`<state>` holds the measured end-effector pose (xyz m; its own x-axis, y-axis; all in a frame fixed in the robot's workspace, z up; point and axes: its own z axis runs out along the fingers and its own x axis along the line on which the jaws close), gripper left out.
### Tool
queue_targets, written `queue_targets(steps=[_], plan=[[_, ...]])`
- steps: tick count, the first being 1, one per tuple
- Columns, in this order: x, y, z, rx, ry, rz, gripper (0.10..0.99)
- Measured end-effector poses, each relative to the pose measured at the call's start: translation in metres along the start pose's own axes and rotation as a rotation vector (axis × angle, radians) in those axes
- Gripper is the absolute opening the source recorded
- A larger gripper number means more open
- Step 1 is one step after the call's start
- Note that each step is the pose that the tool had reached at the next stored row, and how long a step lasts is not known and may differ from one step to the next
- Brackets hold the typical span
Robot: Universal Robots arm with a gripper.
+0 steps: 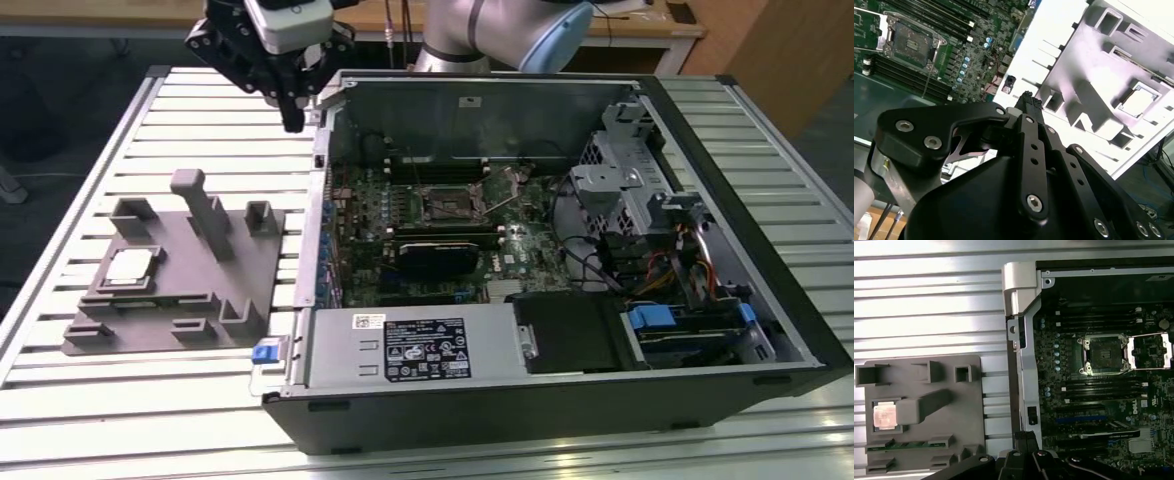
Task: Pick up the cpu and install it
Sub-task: 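Reach for the cpu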
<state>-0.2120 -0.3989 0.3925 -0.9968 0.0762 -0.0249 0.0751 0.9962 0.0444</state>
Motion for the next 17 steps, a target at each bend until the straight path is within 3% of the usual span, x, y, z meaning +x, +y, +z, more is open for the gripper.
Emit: queue_targets(steps=[17], plan=[[0.0263, -0.0021, 0.0014, 0.0, 0.0, 0.0, 0.106]])
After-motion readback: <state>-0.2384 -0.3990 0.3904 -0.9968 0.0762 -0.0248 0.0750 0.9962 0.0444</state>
